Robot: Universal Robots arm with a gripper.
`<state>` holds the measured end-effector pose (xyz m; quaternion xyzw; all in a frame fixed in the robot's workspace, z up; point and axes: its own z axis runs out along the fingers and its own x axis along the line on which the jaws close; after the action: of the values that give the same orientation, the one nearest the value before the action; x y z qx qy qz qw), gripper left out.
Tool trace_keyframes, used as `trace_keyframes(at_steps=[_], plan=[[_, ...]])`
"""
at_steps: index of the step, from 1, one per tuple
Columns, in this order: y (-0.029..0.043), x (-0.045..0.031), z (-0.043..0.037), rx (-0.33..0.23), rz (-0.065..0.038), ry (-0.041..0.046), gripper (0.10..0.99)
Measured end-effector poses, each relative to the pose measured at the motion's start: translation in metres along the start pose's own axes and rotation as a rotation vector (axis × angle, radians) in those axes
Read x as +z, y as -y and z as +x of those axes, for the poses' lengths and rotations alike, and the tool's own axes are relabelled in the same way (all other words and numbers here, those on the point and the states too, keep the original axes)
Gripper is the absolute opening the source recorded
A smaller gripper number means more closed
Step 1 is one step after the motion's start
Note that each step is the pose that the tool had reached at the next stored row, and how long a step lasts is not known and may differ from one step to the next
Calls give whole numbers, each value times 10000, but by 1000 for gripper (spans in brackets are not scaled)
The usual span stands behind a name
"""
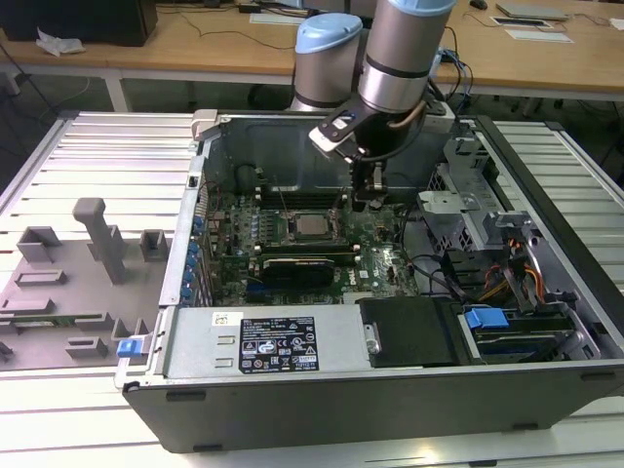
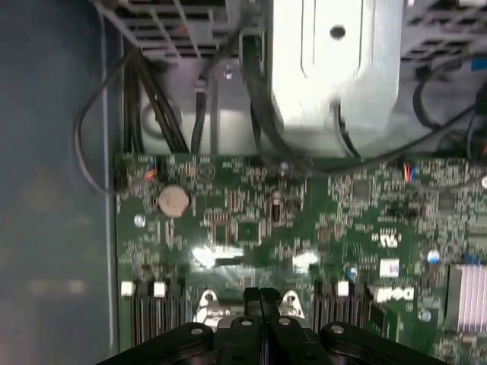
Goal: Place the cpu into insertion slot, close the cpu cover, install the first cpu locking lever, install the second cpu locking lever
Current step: 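Close the cpu cover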
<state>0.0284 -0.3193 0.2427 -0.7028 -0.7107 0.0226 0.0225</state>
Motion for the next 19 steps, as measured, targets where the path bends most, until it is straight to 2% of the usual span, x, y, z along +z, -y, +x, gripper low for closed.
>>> trace_keyframes(at_steps=[3,8,9,11,12,13,14,19], plan=[[112,7,1,2,-72,2,106],[164,10,2,2,-126,1,106],[172,11,2,-2,-196,3,106],[190,12,2,-5,-446,6,106],[252,22,3,-6,-749,1,106],[424,47,2,-7,-834,6,106],[503,64,-3,-7,-864,5,106],[617,94,-28,-7,-871,6,106]])
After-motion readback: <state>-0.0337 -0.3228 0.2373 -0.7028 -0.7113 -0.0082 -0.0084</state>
